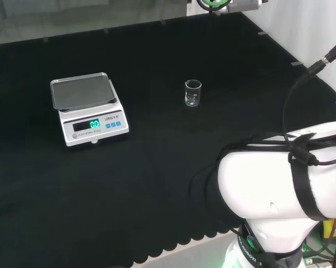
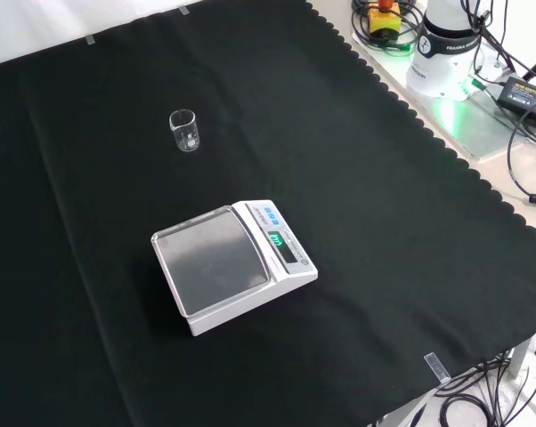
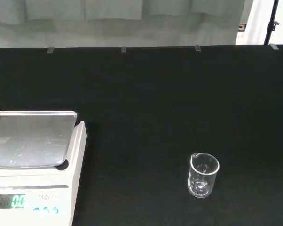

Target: Pick up the beaker.

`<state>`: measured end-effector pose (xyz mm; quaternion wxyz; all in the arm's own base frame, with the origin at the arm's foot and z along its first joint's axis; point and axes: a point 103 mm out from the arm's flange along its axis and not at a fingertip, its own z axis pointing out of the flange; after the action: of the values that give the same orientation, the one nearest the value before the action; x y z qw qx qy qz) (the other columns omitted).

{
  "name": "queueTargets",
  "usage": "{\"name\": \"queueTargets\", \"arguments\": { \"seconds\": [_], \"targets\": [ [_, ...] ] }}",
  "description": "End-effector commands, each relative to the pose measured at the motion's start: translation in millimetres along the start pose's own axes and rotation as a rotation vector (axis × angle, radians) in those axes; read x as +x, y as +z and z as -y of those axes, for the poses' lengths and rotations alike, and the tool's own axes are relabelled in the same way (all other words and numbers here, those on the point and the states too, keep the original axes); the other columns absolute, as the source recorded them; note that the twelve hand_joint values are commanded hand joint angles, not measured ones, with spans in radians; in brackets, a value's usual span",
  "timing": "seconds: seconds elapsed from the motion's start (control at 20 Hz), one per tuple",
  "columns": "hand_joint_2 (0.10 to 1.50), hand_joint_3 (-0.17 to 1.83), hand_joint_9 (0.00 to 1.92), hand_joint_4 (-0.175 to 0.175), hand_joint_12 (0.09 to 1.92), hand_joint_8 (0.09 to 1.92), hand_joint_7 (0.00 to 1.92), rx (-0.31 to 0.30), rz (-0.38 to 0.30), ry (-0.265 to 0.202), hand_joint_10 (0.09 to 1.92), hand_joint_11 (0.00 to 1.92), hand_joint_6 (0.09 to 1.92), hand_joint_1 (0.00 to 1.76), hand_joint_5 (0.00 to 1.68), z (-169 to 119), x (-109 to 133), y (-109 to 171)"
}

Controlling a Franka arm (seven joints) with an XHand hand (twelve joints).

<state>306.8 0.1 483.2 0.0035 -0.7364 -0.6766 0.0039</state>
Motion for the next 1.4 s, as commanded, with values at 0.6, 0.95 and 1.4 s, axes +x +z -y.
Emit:
{"name": "queueTargets", "arguments": {
  "seconds": [0.6,0.95,1.4],
  "targets": [
    [0.87,0.28,0.00,-0.049,1.25,0.24,0.00,0.025,-0.022,-0.010,0.29,0.00,0.09,0.18,0.00,-11.9,-2.2,11.3],
    [0.87,0.27,0.00,-0.055,1.25,0.24,0.00,0.042,-0.065,0.002,0.29,0.00,0.09,0.18,0.00,-28.6,-49.9,43.6],
    [0.88,0.25,0.00,-0.062,1.25,0.28,0.00,0.090,-0.145,0.033,0.32,0.00,0.09,0.19,0.00,-81.5,-62.1,99.8]
  ]
}}
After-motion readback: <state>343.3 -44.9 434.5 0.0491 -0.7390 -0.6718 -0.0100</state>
